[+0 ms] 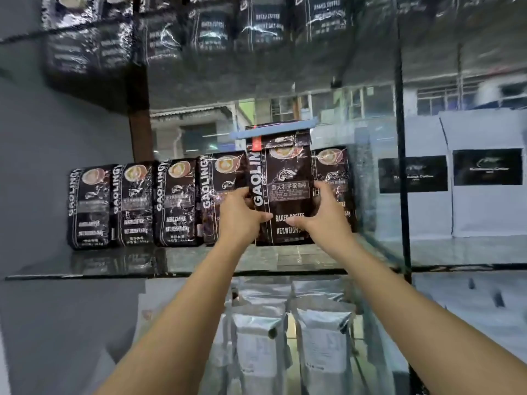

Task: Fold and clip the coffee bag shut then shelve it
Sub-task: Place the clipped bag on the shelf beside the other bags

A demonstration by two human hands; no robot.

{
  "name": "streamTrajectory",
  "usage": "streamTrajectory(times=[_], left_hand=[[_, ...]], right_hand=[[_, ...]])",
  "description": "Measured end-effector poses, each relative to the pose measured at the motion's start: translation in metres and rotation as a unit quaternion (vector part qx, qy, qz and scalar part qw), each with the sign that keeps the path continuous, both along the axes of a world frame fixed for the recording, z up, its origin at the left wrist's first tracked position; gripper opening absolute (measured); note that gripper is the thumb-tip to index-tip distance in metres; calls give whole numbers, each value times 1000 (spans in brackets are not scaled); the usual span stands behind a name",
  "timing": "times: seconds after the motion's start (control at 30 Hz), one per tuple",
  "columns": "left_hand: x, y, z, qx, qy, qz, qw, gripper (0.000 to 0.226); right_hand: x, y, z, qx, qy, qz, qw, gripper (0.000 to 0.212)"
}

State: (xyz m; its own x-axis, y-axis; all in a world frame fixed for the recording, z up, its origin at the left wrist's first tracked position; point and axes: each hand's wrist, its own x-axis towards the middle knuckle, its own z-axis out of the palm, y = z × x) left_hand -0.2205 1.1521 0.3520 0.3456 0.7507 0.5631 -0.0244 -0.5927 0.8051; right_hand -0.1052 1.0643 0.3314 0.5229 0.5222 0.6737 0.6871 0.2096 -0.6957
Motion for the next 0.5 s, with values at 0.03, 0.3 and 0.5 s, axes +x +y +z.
streamTrajectory(times=[0.03,0.3,0.5], left_hand=[[6,12,-1,-1,13,2,1000,50],[34,56,-7,12,42,2,999,43],[37,73,-9,9,38,-22,999,46]], right_hand=[[5,9,0,-16,-5,-4,1000,81],[34,58,9,-135,-15,-38,990,74],[45,68,15,-165,-35,-55,984,71]])
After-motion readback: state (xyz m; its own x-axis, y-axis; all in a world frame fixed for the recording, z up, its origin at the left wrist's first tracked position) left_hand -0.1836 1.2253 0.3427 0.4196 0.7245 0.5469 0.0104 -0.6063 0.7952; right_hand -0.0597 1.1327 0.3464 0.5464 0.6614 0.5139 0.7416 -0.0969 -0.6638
